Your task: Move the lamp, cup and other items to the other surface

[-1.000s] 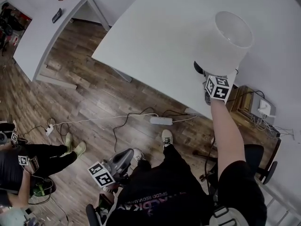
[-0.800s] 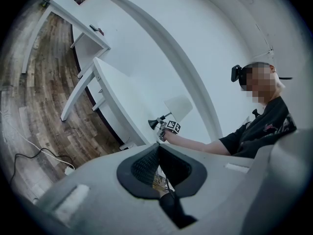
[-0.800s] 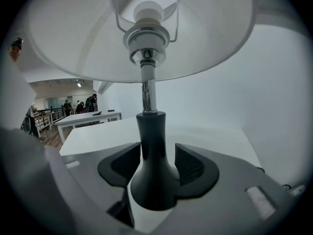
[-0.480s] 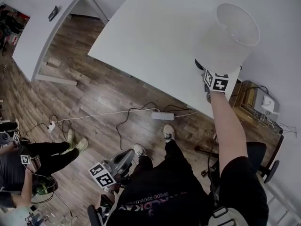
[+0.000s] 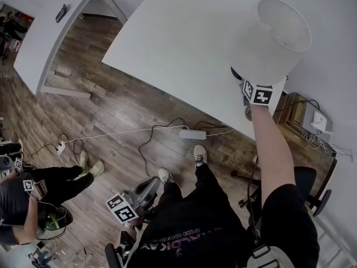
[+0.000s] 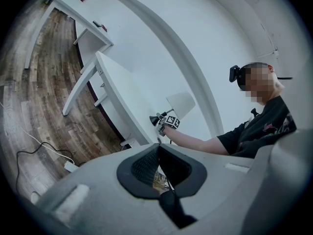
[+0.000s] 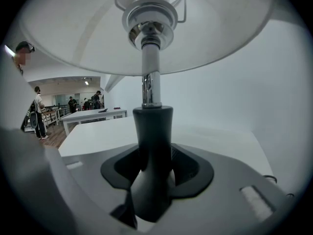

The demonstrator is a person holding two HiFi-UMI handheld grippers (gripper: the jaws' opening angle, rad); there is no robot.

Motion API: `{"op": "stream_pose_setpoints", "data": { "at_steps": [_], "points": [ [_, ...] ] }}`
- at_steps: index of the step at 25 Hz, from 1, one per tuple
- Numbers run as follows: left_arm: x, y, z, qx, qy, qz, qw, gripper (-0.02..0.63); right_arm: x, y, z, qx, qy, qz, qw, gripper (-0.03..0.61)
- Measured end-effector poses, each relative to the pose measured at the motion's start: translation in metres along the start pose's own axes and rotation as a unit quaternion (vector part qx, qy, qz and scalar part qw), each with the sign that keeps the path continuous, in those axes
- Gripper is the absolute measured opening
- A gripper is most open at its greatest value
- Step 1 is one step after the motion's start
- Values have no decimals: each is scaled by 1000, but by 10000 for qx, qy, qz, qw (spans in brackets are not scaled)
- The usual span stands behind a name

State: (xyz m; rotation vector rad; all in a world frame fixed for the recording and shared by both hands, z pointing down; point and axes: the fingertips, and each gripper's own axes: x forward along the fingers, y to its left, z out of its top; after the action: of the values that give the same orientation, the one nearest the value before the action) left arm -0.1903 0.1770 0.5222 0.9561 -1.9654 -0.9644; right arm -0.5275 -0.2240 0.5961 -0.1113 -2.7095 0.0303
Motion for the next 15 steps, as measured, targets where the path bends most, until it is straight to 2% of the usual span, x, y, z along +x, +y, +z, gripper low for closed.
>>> {"op": "stream_pose_setpoints", "data": {
  "at_steps": [15],
  "points": [
    [5,3,-6,-114,-105,-9,9999,0,-20,6,15,-95,-367,-93,9992,164]
  ]
}}
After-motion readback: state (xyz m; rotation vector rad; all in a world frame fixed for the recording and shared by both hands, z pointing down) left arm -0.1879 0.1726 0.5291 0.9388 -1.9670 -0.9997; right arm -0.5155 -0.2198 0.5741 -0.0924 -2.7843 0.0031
